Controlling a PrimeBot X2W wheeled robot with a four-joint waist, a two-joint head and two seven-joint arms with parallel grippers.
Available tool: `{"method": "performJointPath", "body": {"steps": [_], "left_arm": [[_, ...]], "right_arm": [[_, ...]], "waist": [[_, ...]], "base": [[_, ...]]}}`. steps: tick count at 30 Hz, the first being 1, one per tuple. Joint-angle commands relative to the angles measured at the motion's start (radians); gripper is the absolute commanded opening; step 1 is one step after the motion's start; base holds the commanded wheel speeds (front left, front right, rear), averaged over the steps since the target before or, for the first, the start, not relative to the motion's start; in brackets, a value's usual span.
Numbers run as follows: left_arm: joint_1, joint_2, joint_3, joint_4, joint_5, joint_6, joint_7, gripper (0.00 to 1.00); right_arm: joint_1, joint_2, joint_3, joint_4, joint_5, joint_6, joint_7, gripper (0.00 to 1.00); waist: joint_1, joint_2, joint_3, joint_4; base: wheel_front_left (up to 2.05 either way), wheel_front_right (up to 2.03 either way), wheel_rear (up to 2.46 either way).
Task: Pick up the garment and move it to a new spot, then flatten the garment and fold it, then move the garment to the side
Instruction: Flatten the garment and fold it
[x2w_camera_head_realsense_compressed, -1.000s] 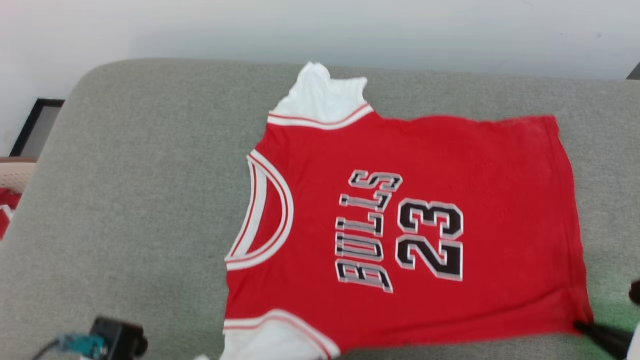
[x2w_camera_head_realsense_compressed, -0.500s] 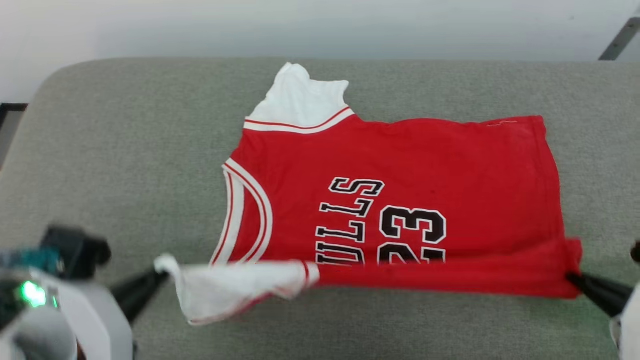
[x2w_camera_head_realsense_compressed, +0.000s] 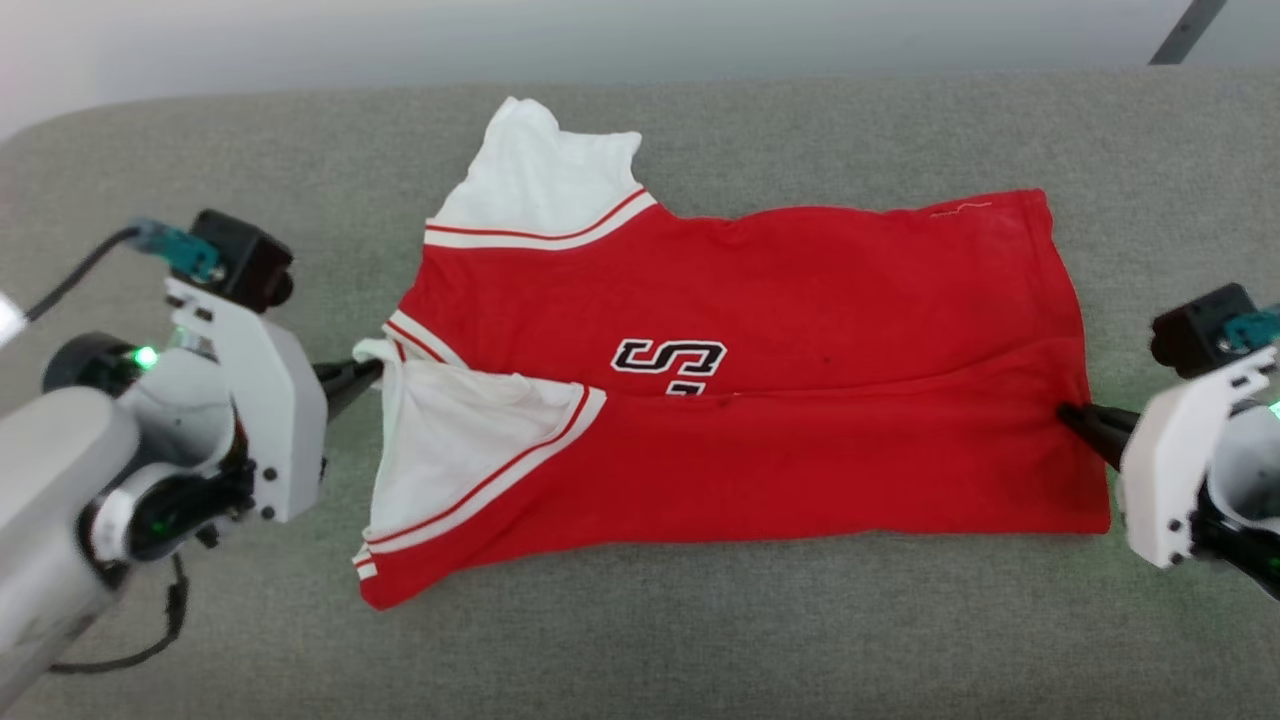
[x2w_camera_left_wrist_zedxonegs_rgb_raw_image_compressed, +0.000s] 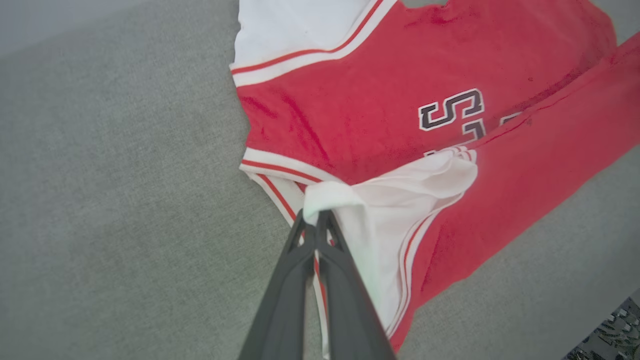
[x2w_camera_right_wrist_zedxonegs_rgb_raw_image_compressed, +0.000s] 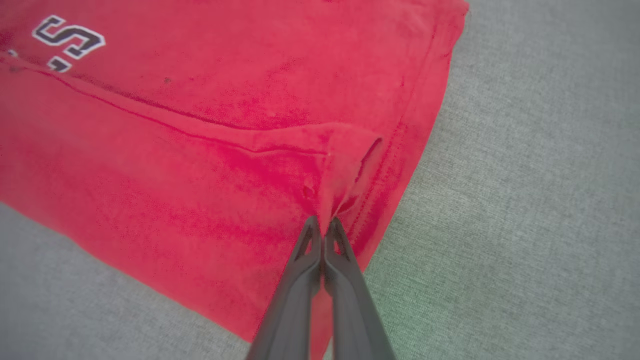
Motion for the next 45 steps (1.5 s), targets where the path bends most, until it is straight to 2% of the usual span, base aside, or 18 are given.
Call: {"method": "performJointPath", "body": {"steps": [1,10,14,15,17,18,19,20,22,23,28,34,37,41,45], "left_arm": [[-0.009,-0.021,-0.005,0.039,-0.010,-0.017,0.007,0.00],[-0.007,-0.221,-0.063,0.421,-0.051,-0.114,0.079,0.00],[-0.007,-0.278,-0.067,0.548,-0.085,-0.127,0.117,0.00],[-0.009,-0.289,-0.069,0.573,-0.088,-0.129,0.130,0.07],[-0.017,-0.307,-0.052,0.620,-0.113,-0.119,0.138,0.45],[-0.027,-0.314,-0.043,0.633,-0.121,-0.118,0.137,0.68],[-0.037,-0.319,-0.039,0.644,-0.123,-0.119,0.139,0.94],[-0.045,-0.321,-0.037,0.653,-0.125,-0.115,0.147,1.00],[-0.065,-0.322,-0.038,0.653,-0.111,-0.118,0.139,1.00],[-0.074,-0.321,-0.034,0.648,-0.105,-0.121,0.128,1.00],[-0.092,-0.291,-0.036,0.591,-0.071,-0.108,0.098,1.00],[-0.046,-0.231,-0.036,0.422,-0.077,-0.048,0.102,1.00],[-0.004,-0.191,-0.030,0.314,-0.104,0.004,0.112,1.00],[0.069,-0.133,-0.043,0.189,-0.143,0.104,0.155,1.00],[0.124,-0.086,-0.071,0.111,-0.151,0.171,0.192,1.00]], "right_arm": [[-0.022,0.012,0.016,0.024,-0.004,-0.001,0.001,0.00],[-0.140,0.074,0.154,0.233,0.044,-0.001,-0.008,0.00],[-0.170,0.083,0.204,0.271,0.077,-0.001,-0.013,0.00],[-0.180,0.083,0.217,0.278,0.084,-0.001,-0.010,0.00],[-0.198,0.082,0.233,0.288,0.102,-0.001,-0.013,0.00],[-0.207,0.078,0.242,0.293,0.107,-0.001,-0.013,0.00],[-0.215,0.074,0.252,0.296,0.116,-0.001,-0.008,0.09],[-0.223,0.070,0.260,0.299,0.124,-0.001,-0.007,0.21],[-0.239,0.061,0.280,0.296,0.134,-0.001,-0.006,0.57],[-0.245,0.057,0.287,0.294,0.139,-0.001,-0.010,1.00],[-0.260,0.034,0.297,0.276,0.159,-0.001,-0.049,1.00],[-0.227,0.001,0.268,0.222,0.151,-0.001,-0.142,1.00],[-0.195,-0.005,0.226,0.192,0.127,-0.001,-0.217,1.00],[-0.127,0.011,0.122,0.148,0.053,-0.001,-0.358,1.00],[-0.035,0.062,-0.002,0.083,-0.025,-0.001,-0.449,1.00]], "waist": [[0.0000,0.0000,0.007,-0.007],[0.0000,0.0000,0.013,-0.010],[0.0000,0.0000,0.012,-0.014],[0.0000,0.0000,0.010,-0.014],[0.0000,0.0000,0.006,-0.014],[0.0000,0.0000,0.002,-0.014],[0.0000,0.0000,-0.003,-0.014],[0.0000,0.0000,-0.008,-0.012],[0.0000,0.0000,-0.021,-0.008],[0.0000,0.0000,-0.027,-0.005],[0.0000,0.0000,-0.058,0.008],[0.0000,0.0000,-0.087,0.015],[0.0000,0.0000,-0.103,0.010],[0.0000,0.0000,-0.120,-0.001],[0.0000,0.0000,-0.128,-0.019]], "base": [[0.00,0.00,0.00],[0.00,0.00,0.00],[0.00,0.00,0.00],[0.00,0.00,0.00],[0.00,0.00,0.00],[0.00,0.00,0.00],[0.00,0.00,0.00],[0.00,0.00,0.00],[0.00,0.00,0.00],[0.00,0.00,0.00],[0.00,0.00,0.00],[0.00,0.00,0.00],[0.00,0.00,0.00],[0.00,0.00,0.00],[0.00,0.00,0.00]]}}
